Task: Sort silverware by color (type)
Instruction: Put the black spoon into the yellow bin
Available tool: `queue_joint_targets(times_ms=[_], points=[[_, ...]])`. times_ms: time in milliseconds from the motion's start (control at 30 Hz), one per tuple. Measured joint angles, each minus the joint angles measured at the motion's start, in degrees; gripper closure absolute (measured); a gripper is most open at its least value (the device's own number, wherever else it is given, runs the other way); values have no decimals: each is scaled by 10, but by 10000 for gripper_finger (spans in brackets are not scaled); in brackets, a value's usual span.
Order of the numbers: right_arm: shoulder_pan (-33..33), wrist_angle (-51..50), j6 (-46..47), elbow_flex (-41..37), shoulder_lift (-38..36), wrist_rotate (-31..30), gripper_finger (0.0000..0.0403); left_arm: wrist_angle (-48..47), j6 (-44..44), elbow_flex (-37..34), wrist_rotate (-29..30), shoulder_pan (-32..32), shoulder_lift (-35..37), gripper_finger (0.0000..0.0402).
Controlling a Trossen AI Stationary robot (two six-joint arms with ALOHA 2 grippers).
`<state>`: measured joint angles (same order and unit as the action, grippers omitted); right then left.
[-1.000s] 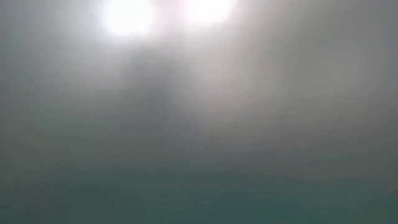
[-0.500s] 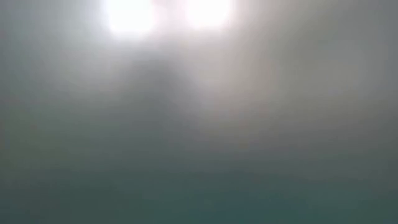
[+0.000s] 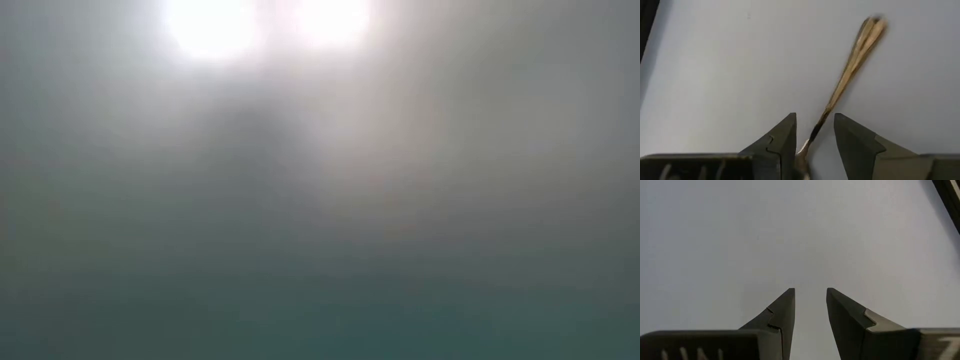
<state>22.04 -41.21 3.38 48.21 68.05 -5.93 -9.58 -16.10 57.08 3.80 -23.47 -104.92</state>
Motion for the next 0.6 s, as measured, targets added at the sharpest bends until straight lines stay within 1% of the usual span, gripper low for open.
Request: queue_joint_targets(times_ms=[133,367,467,600], points=[[0,0,0,0,0,0,300,-7,-9,1,22,0,-8,287],[0,0,5,0,0,0,300,-42,-19,5,32,0,-7,292],[0,0,6,0,0,0,300,-64,-38,6,38,1,-6,308],[0,0,7,0,0,0,300,-77,-54,6,43,1,-5,343]])
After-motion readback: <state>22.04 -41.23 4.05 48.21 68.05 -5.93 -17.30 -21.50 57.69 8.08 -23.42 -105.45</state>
